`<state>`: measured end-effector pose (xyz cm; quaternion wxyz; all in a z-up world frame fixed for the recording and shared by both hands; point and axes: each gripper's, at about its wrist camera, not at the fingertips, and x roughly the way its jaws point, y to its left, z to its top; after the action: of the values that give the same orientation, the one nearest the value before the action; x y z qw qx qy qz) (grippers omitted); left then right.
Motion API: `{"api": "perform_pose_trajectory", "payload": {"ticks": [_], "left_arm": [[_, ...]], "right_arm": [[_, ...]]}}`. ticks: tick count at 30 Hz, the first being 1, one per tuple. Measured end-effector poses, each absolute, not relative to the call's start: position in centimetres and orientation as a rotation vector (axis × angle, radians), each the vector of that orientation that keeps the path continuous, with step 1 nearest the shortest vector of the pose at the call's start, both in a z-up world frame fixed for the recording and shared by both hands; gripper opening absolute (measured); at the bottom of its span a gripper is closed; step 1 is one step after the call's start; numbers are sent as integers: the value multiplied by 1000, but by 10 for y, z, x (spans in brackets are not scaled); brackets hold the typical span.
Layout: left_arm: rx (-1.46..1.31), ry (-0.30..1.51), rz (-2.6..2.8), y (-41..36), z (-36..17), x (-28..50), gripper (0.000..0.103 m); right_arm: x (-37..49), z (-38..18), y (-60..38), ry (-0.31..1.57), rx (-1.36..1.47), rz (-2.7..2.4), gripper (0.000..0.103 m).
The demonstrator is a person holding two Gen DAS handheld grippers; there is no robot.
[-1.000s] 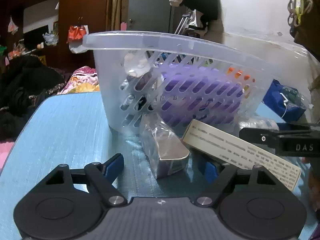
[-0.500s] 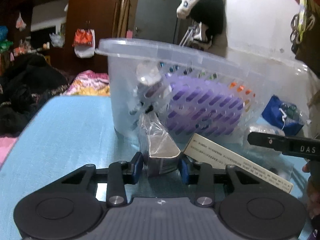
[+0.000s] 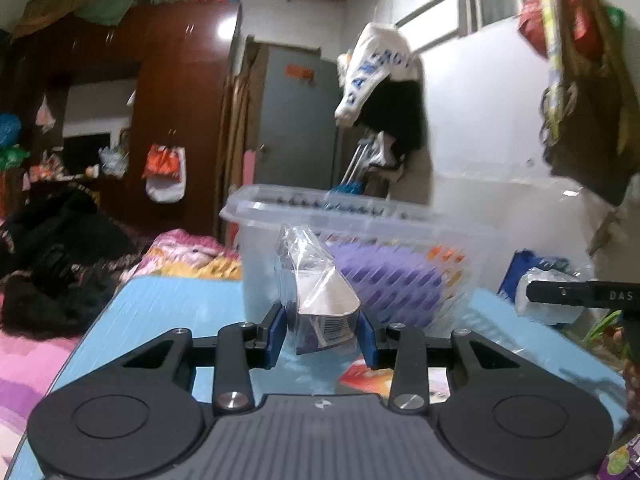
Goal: Organize objects
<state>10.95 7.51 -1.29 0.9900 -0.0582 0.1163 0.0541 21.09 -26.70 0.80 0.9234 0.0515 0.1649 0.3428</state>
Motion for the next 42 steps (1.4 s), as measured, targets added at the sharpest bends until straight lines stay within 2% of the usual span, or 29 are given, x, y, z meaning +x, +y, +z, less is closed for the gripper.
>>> {"api": "perform_pose_trajectory", "payload": {"ticks": [6, 13, 19, 25, 38, 39, 40, 41, 42], "left_arm": [[-89, 157, 60, 60, 7, 102, 42], [-32, 139, 64, 55, 55, 130, 42], [-39, 267, 77, 72, 82, 203, 42], [-72, 455, 106, 94, 75, 275, 42], [-81, 513, 102, 110, 59, 300, 42], [-60, 509, 116, 109, 58, 300, 45], [-38, 503, 140, 108, 57, 299, 65], [-24, 486, 150, 107, 57, 297, 79], [-27, 462, 139, 109, 58, 294, 95]], "right_arm": [[195, 36, -272, 206, 100, 730, 74], [217, 76, -225, 123, 1, 732, 74], [272, 90, -170, 255, -54, 672, 74], [309, 73, -134, 363, -133, 654, 74], [330, 63, -126, 450, -90, 631, 76], [330, 64, -127, 456, -82, 620, 79], [328, 65, -129, 448, -77, 602, 91], [324, 67, -132, 421, -72, 594, 101], [316, 69, -138, 384, -62, 604, 103]]}}
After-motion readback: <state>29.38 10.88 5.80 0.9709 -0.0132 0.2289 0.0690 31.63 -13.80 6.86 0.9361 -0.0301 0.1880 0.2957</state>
